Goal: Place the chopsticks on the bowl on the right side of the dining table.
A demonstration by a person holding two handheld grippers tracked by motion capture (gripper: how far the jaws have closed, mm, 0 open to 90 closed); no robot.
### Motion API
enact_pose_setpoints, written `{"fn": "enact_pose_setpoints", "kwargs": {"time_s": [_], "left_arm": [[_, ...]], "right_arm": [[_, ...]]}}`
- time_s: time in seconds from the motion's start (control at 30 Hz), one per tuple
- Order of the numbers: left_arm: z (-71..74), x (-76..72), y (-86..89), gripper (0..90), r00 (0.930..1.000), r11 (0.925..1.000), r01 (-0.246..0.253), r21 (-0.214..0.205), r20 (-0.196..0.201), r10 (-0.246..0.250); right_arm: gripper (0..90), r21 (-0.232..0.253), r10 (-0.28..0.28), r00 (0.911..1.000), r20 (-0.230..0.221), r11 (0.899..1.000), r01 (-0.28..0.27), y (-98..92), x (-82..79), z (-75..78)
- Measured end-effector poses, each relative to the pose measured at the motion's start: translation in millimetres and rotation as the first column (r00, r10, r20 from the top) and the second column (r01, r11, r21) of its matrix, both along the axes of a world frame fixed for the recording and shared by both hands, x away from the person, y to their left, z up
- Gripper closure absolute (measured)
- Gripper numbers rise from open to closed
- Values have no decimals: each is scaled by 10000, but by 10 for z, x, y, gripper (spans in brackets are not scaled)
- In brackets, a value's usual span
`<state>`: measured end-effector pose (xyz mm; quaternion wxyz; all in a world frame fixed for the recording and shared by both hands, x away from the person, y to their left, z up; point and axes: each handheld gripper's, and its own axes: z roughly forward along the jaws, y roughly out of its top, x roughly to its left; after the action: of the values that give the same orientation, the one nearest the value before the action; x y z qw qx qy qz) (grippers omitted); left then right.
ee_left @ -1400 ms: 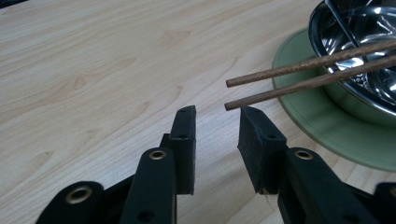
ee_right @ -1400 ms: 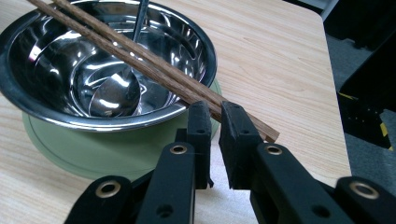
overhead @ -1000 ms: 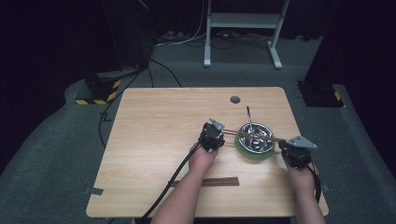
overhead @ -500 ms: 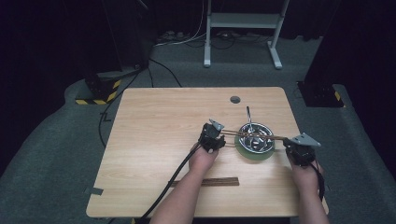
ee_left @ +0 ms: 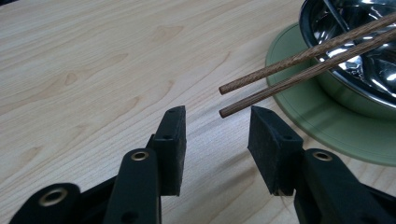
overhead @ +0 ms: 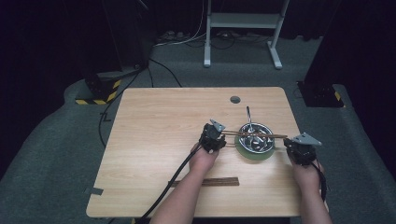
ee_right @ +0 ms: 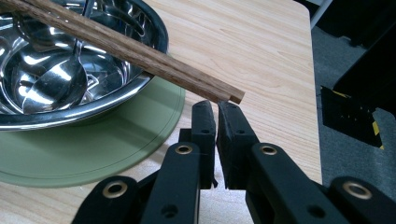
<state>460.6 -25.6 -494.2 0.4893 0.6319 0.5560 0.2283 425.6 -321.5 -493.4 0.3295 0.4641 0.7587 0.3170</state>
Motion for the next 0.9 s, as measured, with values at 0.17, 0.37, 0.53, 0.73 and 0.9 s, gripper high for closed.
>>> {"fn": "enact_pose_setpoints", "kwargs": {"time_s": [0.17, 0.37, 0.53, 0.73, 0.9], "left_arm": [[15, -36, -15, 596, 9999, 9999, 122, -20, 82, -121], [20, -49, -20, 603, 9996, 9996, 272, 1, 102, -272], [2, -50, -7, 554, 9995, 9996, 257, 122, 205, -259], [2, -19, 12, 467, 9994, 9991, 297, -289, 166, -292], [-18, -23, 31, 449, 9978, 9977, 662, -116, 7, -662]], "right_arm": [[797, 117, -124, 9999, 27, 9999, 123, 13, -21, -4], [736, 509, -280, 9996, -80, 9983, 284, 52, -63, -5], [714, 542, -269, 9996, -6, 9982, 269, 62, -95, 36], [718, 518, -176, 9998, 40, 9985, 174, 70, -156, 96], [750, 327, -30, 9993, -383, 9995, 43, 74, -120, 85]]}}
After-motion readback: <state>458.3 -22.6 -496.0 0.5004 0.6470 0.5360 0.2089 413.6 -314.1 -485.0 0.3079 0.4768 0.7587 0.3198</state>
